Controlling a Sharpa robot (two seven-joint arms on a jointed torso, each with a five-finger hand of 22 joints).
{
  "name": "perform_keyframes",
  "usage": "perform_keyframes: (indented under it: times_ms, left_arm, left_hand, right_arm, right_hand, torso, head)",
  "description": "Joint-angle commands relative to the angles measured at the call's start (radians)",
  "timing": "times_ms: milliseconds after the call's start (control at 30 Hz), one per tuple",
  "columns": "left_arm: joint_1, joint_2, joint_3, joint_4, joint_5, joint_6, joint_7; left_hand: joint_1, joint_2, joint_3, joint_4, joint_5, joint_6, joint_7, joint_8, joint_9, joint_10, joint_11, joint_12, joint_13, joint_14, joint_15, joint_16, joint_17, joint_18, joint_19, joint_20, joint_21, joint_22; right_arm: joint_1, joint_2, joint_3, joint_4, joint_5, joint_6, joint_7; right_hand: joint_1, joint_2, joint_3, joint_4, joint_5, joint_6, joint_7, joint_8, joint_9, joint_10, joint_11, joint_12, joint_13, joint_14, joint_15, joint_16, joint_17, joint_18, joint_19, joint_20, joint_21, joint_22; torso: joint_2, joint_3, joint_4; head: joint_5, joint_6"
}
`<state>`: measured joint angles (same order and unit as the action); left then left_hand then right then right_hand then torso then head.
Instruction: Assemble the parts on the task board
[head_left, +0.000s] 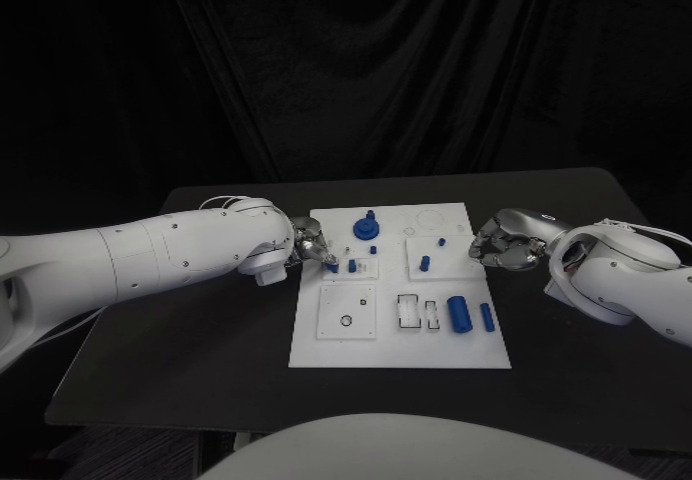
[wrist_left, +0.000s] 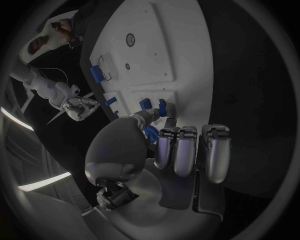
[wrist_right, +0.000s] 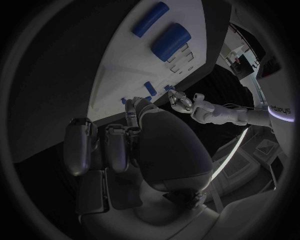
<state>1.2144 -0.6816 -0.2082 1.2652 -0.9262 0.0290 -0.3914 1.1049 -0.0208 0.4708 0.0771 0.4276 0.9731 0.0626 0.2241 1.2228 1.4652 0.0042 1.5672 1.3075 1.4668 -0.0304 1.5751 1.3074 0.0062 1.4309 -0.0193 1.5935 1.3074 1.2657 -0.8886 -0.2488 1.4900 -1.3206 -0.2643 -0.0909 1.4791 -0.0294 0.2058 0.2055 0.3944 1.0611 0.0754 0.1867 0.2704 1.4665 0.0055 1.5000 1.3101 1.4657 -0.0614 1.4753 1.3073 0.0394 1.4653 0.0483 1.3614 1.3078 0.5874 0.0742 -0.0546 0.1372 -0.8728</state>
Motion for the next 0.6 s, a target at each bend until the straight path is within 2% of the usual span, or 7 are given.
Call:
perform_keyframes:
  times_ms: [33,100,133,200,233,333,600]
  left_arm:
    - [-0.008,0.002,-0.003,-0.002,-0.009,0.022,-0.001]
    - [-0.008,0.003,-0.003,-0.003,-0.009,0.024,-0.001]
    - [-0.009,0.004,-0.003,-0.003,-0.009,0.027,-0.002]
    - [-0.009,0.005,-0.003,-0.005,-0.009,0.029,-0.004]
    - [-0.009,0.006,-0.003,-0.006,-0.009,0.031,-0.005]
    - [-0.010,0.007,-0.003,-0.011,-0.009,0.039,-0.012]
    - [-0.011,0.009,-0.003,-0.020,-0.009,0.069,-0.034]
  left_hand:
    - [0.006,-0.002,-0.001,0.000,-0.007,-0.004,-0.005,0.004,0.002,0.106,-0.006,0.004,0.263,0.104,-0.004,-0.004,0.263,0.009,-0.009,0.002,0.000,0.220]
    - [0.005,0.000,-0.003,0.002,-0.028,-0.005,-0.005,0.003,0.002,0.106,-0.006,0.004,0.263,0.104,-0.004,-0.004,0.263,0.009,-0.011,0.001,0.000,0.220]
    - [0.003,0.003,-0.016,0.007,-0.119,-0.006,-0.005,-0.001,0.000,0.106,-0.006,0.004,0.263,0.104,-0.004,-0.004,0.263,0.009,-0.017,0.002,0.001,0.218]
    - [-0.002,0.003,-0.027,0.015,-0.149,-0.009,-0.003,-0.008,-0.006,0.106,-0.004,0.004,0.263,0.104,-0.003,-0.004,0.263,0.010,-0.021,0.002,0.002,0.217]
    - [-0.010,0.004,-0.046,0.027,-0.189,-0.014,0.002,-0.025,-0.022,0.106,0.000,0.004,0.263,0.104,0.000,-0.004,0.263,0.010,-0.022,0.004,0.002,0.217]
    - [-0.030,0.001,-0.086,0.054,-0.238,-0.008,0.007,-0.047,-0.049,0.106,0.005,0.004,0.263,0.104,0.005,-0.004,0.263,0.010,-0.029,0.007,0.003,0.215]
    - [-0.072,-0.011,-0.187,0.112,-0.283,0.006,0.018,-0.079,-0.092,0.104,0.015,0.002,0.262,0.104,0.014,-0.004,0.263,0.012,-0.053,0.014,0.006,0.208]
  right_arm:
    - [-0.003,0.000,0.001,-0.001,-0.001,0.006,-0.018]
    - [-0.003,0.000,0.001,0.000,-0.001,0.008,-0.019]
    - [-0.003,0.000,0.001,0.000,-0.001,0.009,-0.020]
    - [-0.003,-0.001,0.001,0.000,-0.001,0.011,-0.021]
    - [-0.003,-0.001,0.001,0.000,-0.001,0.011,-0.022]
    - [-0.003,-0.001,0.001,0.000,-0.001,0.013,-0.023]
    - [-0.003,-0.001,0.001,0.000,-0.001,0.017,-0.026]
  right_hand:
    - [-0.005,0.004,0.003,0.000,0.004,-0.005,0.002,-0.005,0.001,0.020,-0.008,-0.005,0.131,0.071,-0.007,-0.005,0.098,0.013,0.012,-0.007,-0.005,0.189]
    - [-0.006,0.003,0.004,-0.001,0.005,-0.006,0.002,-0.005,0.003,0.020,-0.008,-0.006,0.130,0.071,-0.007,-0.007,0.096,0.014,0.012,-0.007,-0.008,0.188]
    - [-0.006,0.003,0.004,-0.001,0.005,-0.006,0.002,-0.005,0.003,0.020,-0.008,-0.006,0.130,0.071,-0.007,-0.007,0.096,0.014,0.012,-0.007,-0.008,0.188]
    - [-0.006,0.003,0.004,-0.001,0.005,-0.006,0.002,-0.005,0.003,0.020,-0.008,-0.006,0.130,0.071,-0.007,-0.007,0.096,0.014,0.012,-0.007,-0.008,0.188]
    - [-0.006,0.003,0.004,-0.001,0.005,-0.006,0.002,-0.005,0.003,0.020,-0.008,-0.006,0.130,0.071,-0.007,-0.007,0.096,0.014,0.012,-0.007,-0.008,0.188]
    - [-0.006,0.003,0.004,-0.001,0.005,-0.006,0.002,-0.005,0.003,0.020,-0.008,-0.006,0.130,0.071,-0.007,-0.007,0.096,0.014,0.012,-0.007,-0.008,0.188]
    - [-0.006,0.003,0.004,-0.001,0.005,-0.006,0.002,-0.005,0.003,0.019,-0.008,-0.006,0.128,0.071,-0.007,-0.007,0.095,0.014,0.011,-0.007,-0.010,0.187]
  torso:
    - [0.000,0.0001,0.0000]
    - [-0.001,0.0003,-0.0001]
    - [-0.001,0.0006,-0.0001]
    - [0.000,0.0009,-0.0003]
    - [0.000,0.0010,-0.0004]
    - [0.000,0.0007,-0.0001]
    - [0.001,0.0006,-0.0009]
  head:
    - [0.000,0.000]
    - [0.000,0.000]
    - [0.000,0.000]
    - [-0.001,0.000]
    - [0.000,0.000]
    - [0.000,0.000]
    - [0.001,0.000]
